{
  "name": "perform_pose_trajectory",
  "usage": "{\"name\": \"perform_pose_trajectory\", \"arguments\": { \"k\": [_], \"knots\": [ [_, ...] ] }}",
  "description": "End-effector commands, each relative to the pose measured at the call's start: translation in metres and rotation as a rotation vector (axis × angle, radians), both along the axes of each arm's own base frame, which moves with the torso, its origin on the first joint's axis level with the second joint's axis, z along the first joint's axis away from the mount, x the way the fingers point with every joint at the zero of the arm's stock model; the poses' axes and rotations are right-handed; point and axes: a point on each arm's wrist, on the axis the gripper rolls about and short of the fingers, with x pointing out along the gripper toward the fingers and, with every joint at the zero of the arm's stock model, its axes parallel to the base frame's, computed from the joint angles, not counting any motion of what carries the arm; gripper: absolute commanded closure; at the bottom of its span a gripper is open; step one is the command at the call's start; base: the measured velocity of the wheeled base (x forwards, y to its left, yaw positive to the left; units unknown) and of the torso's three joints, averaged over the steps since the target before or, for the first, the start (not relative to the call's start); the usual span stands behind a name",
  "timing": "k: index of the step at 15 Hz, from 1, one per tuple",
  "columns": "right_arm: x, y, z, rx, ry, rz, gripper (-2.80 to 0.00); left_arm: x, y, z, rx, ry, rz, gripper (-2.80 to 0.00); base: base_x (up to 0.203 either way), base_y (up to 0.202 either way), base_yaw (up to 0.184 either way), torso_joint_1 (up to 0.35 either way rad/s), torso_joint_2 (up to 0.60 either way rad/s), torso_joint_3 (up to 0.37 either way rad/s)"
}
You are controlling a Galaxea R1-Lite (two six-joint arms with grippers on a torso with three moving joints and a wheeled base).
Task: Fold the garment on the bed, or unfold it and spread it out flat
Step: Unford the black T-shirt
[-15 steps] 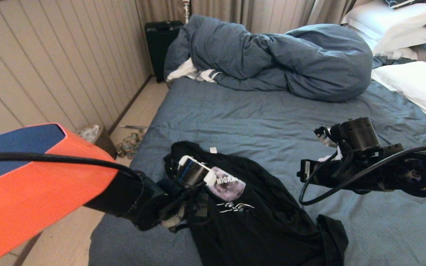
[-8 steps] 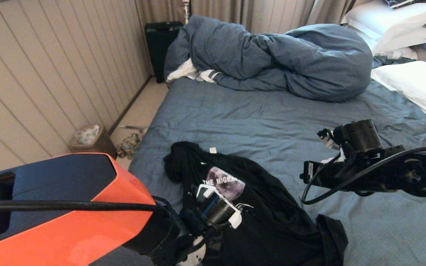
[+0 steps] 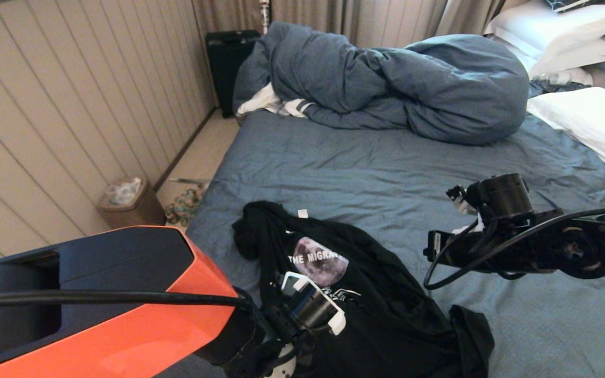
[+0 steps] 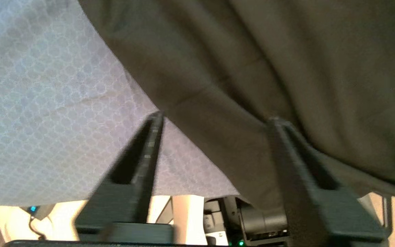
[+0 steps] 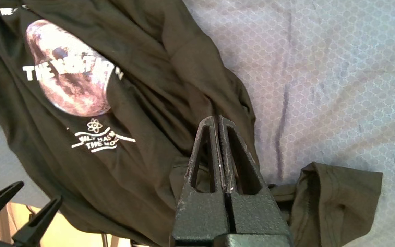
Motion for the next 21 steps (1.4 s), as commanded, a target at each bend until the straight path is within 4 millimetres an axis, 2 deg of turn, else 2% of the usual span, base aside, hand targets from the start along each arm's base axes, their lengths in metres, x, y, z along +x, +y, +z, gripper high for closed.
{"name": "perform_pose_trajectory", "arguments": {
  "k": [1, 3, 7, 8, 12, 18, 21],
  "knots": [
    [0.002, 0.001, -0.004, 0.003, -0.007, -0.001, 0.00, 0.001, -0.002, -0.005, 0.009, 0.010, 0.017, -2.80, 0.000, 0.000, 0.000, 0.000, 0.00, 0.000],
    [0.003, 0.001, -0.006, 0.003, -0.005, 0.001, 0.00, 0.005, -0.005, -0.013, 0.044, 0.016, 0.051, -2.80, 0.000, 0.000, 0.000, 0.000, 0.00, 0.000],
    [0.005, 0.002, -0.011, 0.000, 0.008, 0.001, 0.00, 0.006, -0.006, -0.017, 0.074, 0.005, 0.063, -2.80, 0.000, 0.000, 0.000, 0.000, 0.00, 0.000],
    [0.006, 0.002, -0.012, -0.001, 0.011, -0.001, 0.00, 0.005, -0.006, -0.018, 0.077, 0.007, 0.062, 0.00, 0.000, 0.000, 0.000, 0.000, 0.00, 0.000],
    [0.006, 0.002, -0.012, -0.001, 0.009, -0.001, 0.00, 0.006, -0.006, -0.019, 0.080, 0.001, 0.068, 0.00, 0.000, 0.000, 0.000, 0.000, 0.00, 0.000],
    [0.007, 0.002, -0.013, -0.003, 0.013, -0.002, 0.00, -0.005, 0.006, -0.023, 0.116, 0.021, 0.065, 0.00, 0.000, 0.000, 0.000, 0.000, 0.00, 0.000],
    [0.007, 0.002, -0.013, -0.004, 0.015, -0.001, 0.00, -0.012, 0.021, -0.021, 0.130, 0.011, 0.061, 0.00, 0.000, 0.000, 0.000, 0.000, 0.00, 0.000]
  ]
}}
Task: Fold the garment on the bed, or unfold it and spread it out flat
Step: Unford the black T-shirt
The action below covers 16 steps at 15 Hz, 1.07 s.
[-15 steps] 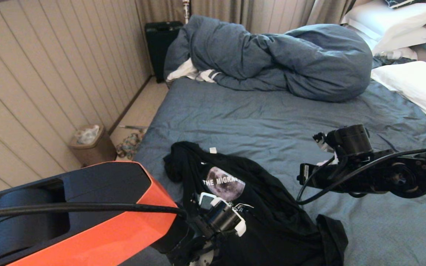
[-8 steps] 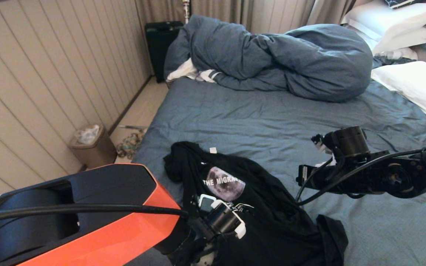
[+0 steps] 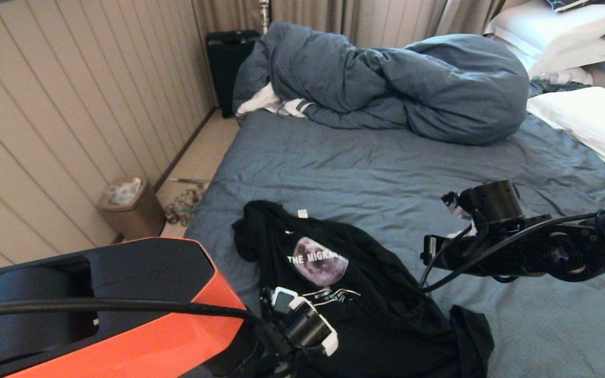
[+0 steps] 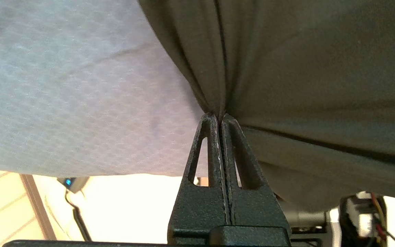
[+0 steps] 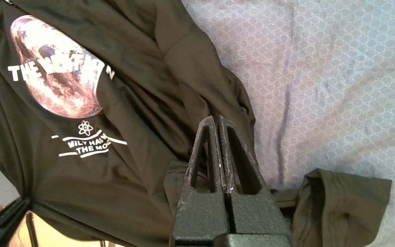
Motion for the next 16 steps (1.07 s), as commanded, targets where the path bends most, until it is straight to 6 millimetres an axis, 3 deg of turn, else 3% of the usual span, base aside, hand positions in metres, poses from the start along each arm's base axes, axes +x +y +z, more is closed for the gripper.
{"name": "perform_pose_trajectory", "arguments": {
  "k": [1, 10, 16],
  "knots": [
    [0.000, 0.001, -0.001, 0.001, 0.002, 0.002, 0.00, 0.000, 0.007, 0.005, -0.005, -0.014, 0.002, 0.00, 0.000, 0.000, 0.000, 0.000, 0.00, 0.000],
    [0.002, 0.001, -0.005, -0.003, 0.013, 0.001, 0.00, -0.027, 0.041, -0.011, 0.043, -0.021, -0.188, 0.00, 0.000, 0.000, 0.000, 0.000, 0.00, 0.000],
    [0.003, 0.001, -0.007, -0.005, 0.019, 0.001, 0.00, -0.045, 0.051, -0.006, 0.061, 0.022, -0.324, 0.00, 0.000, 0.000, 0.000, 0.000, 0.00, 0.000]
  ]
}}
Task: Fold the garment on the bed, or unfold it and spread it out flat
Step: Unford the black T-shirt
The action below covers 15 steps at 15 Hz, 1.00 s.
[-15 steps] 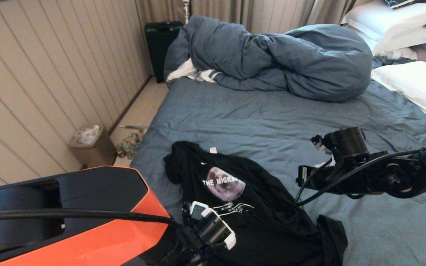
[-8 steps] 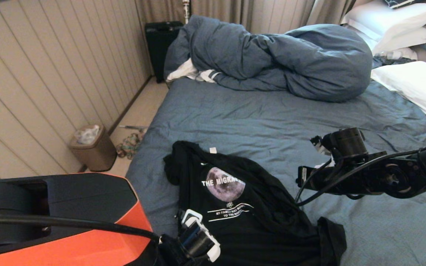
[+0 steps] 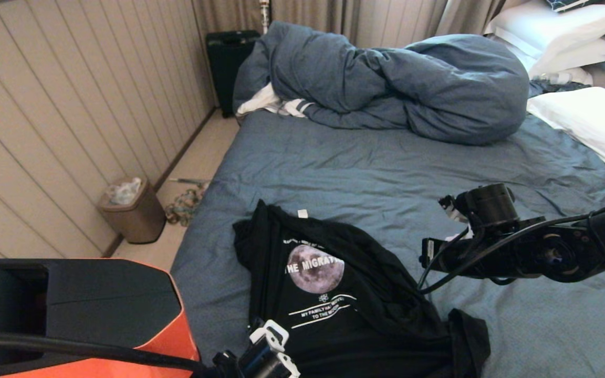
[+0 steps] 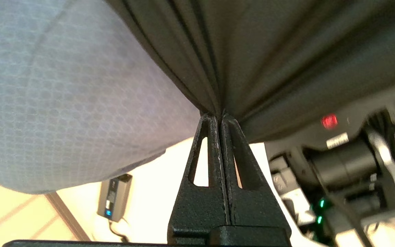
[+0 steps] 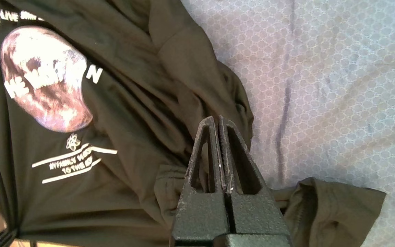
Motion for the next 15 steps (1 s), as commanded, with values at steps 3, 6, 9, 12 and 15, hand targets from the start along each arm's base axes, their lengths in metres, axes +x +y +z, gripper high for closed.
{"name": "perform_pose_trajectory", "arguments": {
  "k": [3, 6, 9, 12, 15],
  "knots": [
    [0.001, 0.001, -0.004, -0.002, 0.012, 0.001, 0.00, -0.006, 0.007, 0.007, 0.009, -0.001, -0.031, 0.00, 0.000, 0.000, 0.000, 0.000, 0.00, 0.000],
    [0.002, 0.001, -0.004, -0.001, 0.010, 0.001, 0.00, -0.010, 0.011, 0.014, 0.002, -0.018, -0.073, 0.00, 0.000, 0.000, 0.000, 0.000, 0.00, 0.000],
    [0.001, 0.001, -0.004, -0.002, 0.011, 0.002, 0.00, -0.009, 0.009, 0.016, -0.018, -0.028, -0.069, 0.00, 0.000, 0.000, 0.000, 0.000, 0.00, 0.000],
    [0.002, 0.001, -0.004, -0.002, 0.011, 0.002, 0.00, -0.010, 0.011, 0.013, -0.002, -0.019, -0.074, 0.00, 0.000, 0.000, 0.000, 0.000, 0.00, 0.000],
    [0.001, 0.001, -0.004, -0.003, 0.012, 0.002, 0.00, -0.009, 0.009, 0.013, -0.008, -0.022, -0.070, 0.00, 0.000, 0.000, 0.000, 0.000, 0.00, 0.000]
  ]
}}
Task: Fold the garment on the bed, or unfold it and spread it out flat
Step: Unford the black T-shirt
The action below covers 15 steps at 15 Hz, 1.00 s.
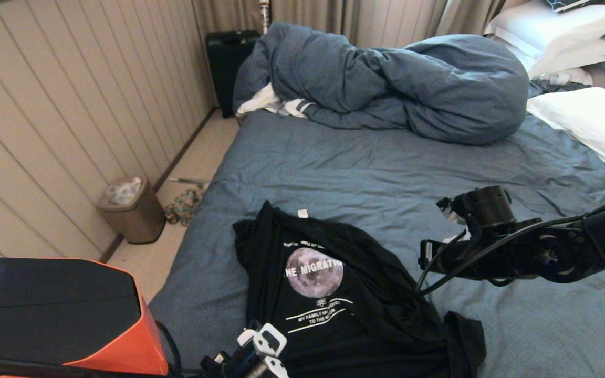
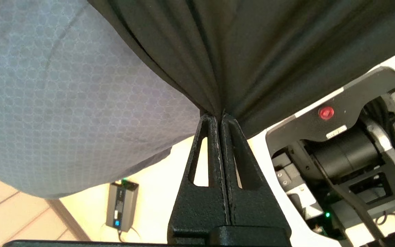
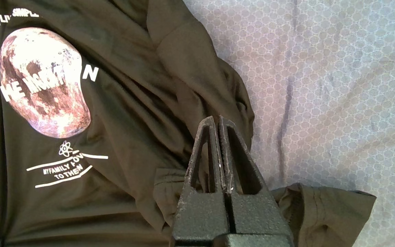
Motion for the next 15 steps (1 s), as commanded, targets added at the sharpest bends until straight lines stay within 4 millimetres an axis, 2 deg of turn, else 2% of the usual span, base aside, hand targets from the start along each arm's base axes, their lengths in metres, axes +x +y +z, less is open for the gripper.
{"name": "perform_pose_trajectory", "arguments": {
  "k": [1, 5, 8, 10, 12, 13, 15],
  "knots": [
    [0.000, 0.000, -0.001, 0.001, 0.003, 0.000, 0.00, 0.000, 0.000, -0.002, -0.001, -0.004, 0.001, -2.80, 0.000, 0.000, 0.000, 0.000, 0.00, 0.000],
    [0.000, 0.000, -0.001, 0.001, 0.002, 0.000, 0.00, 0.004, -0.006, 0.009, -0.109, -0.066, 0.006, -2.80, 0.000, 0.000, 0.000, 0.000, 0.00, 0.000],
    [0.000, 0.000, 0.000, 0.004, -0.002, -0.002, 0.00, 0.011, -0.011, 0.034, -0.282, -0.152, 0.046, -2.80, 0.000, 0.000, 0.000, 0.000, 0.00, 0.000],
    [0.001, 0.000, 0.002, 0.007, -0.016, -0.005, 0.00, 0.026, -0.007, 0.048, -0.339, -0.192, 0.111, -2.80, 0.000, 0.000, 0.000, 0.000, 0.00, 0.000],
    [0.005, -0.001, 0.007, 0.024, -0.056, -0.017, 0.00, 0.051, 0.002, 0.059, -0.382, -0.226, 0.210, -2.80, 0.000, 0.000, 0.000, 0.000, 0.00, 0.000],
    [0.007, -0.003, 0.009, 0.031, -0.067, -0.031, 0.00, 0.063, 0.008, 0.064, -0.390, -0.236, 0.256, 0.00, 0.000, 0.000, 0.000, 0.000, 0.00, 0.000],
    [0.012, -0.004, 0.020, 0.040, -0.108, -0.034, 0.00, 0.083, 0.020, 0.076, -0.414, -0.244, 0.353, 0.00, 0.000, 0.000, 0.000, 0.000, 0.00, 0.000]
  ]
}}
